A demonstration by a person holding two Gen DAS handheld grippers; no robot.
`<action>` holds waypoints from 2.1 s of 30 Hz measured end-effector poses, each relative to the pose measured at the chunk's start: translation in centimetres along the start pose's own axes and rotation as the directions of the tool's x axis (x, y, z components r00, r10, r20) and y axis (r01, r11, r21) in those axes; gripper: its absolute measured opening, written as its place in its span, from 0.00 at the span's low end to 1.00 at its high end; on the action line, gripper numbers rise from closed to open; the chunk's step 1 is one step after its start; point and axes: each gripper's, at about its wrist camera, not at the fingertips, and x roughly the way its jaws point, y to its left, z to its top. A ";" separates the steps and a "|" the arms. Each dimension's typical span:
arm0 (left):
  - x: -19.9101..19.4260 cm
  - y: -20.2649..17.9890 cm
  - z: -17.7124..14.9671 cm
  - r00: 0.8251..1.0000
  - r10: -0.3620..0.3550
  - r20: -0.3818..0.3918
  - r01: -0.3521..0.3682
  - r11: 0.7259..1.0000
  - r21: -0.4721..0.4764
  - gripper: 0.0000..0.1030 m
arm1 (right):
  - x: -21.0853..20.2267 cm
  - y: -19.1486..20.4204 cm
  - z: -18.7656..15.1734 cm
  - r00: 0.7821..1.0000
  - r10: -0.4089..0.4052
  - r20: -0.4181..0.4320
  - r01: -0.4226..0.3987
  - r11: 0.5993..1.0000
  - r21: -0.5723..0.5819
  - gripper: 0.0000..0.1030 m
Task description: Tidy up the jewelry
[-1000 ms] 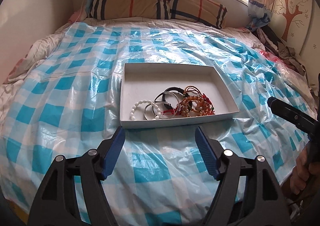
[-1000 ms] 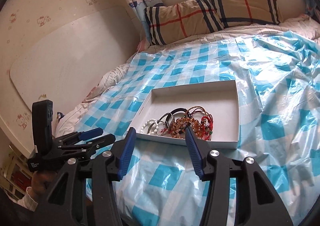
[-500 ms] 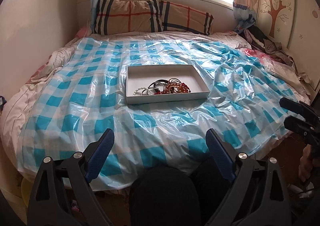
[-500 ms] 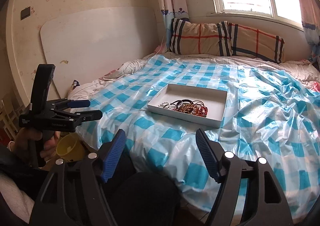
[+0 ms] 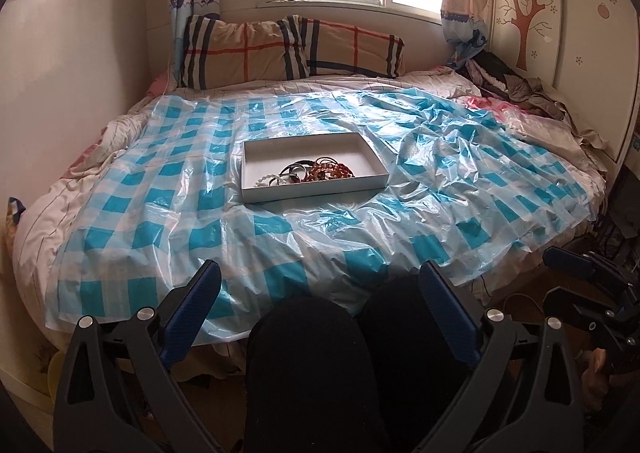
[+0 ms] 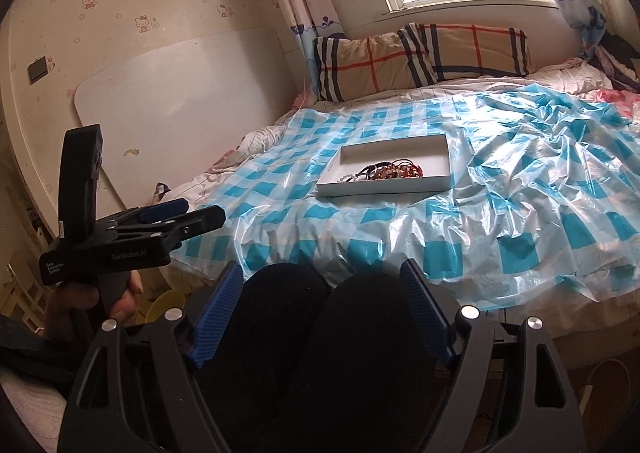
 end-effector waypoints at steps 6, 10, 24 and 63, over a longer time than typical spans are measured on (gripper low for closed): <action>-0.7 0.2 -0.6 1.000 0.009 0.000 -0.009 1.000 -0.003 0.92 | -0.6 0.5 0.1 0.999 -0.041 0.031 0.040 0.999 0.002 0.78; -0.9 0.8 -0.8 1.000 0.016 0.000 -0.016 1.000 -0.017 0.92 | -0.6 0.8 0.2 0.998 -0.043 0.035 0.044 0.999 -0.005 0.79; -0.9 1.6 -1.1 0.999 0.032 -0.012 -0.033 0.999 -0.040 0.92 | -0.5 1.9 0.3 0.997 -0.055 0.053 0.057 0.998 -0.027 0.81; -2.0 2.5 -1.4 0.998 0.066 -0.008 -0.066 0.996 -0.066 0.92 | -1.7 3.2 0.1 0.995 -0.055 0.083 0.057 0.998 -0.030 0.85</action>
